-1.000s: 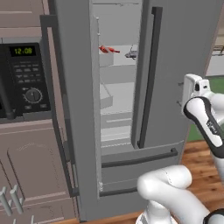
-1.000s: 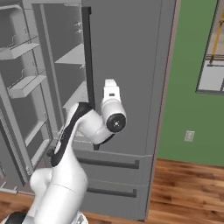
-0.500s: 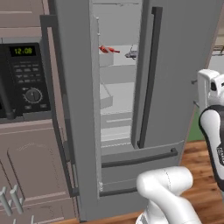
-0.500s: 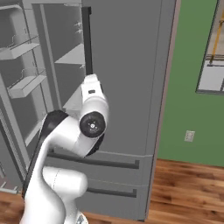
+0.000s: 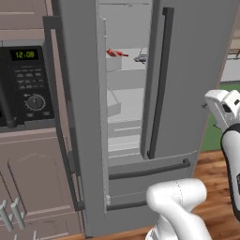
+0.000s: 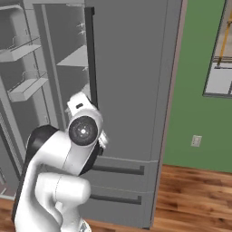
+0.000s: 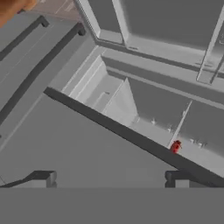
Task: Place the fish on the counter behind the older fish on the same shelf of the fridge to maintain FIFO order. Close the fridge door when finished.
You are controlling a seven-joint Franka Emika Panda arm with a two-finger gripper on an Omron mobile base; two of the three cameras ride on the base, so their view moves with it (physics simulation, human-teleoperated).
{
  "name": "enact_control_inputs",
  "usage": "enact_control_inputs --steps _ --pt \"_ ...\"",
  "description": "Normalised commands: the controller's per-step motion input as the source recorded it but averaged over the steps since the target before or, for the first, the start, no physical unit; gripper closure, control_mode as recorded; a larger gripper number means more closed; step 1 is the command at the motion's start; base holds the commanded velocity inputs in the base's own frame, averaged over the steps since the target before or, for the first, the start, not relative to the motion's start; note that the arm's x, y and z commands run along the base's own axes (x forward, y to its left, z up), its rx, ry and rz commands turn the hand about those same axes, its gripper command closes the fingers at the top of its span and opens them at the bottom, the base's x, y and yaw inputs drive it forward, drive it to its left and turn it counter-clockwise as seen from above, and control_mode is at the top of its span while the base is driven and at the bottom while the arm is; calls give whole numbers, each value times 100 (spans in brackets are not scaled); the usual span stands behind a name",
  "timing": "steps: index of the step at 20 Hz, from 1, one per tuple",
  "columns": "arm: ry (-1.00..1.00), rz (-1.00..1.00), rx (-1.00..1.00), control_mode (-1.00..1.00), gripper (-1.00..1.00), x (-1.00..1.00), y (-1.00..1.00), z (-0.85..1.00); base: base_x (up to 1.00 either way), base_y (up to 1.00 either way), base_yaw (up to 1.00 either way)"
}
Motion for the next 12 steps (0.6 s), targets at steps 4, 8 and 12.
enact_control_inputs --steps 4,8,12 --pt "0 12 -34 -100 -100 -84 81 -6 0 0 0" --pt "-1 16 -42 -100 -100 -69 100 0 0 0 0" --pt "-2 21 -47 -100 -100 -40 100 0 0 0 0"
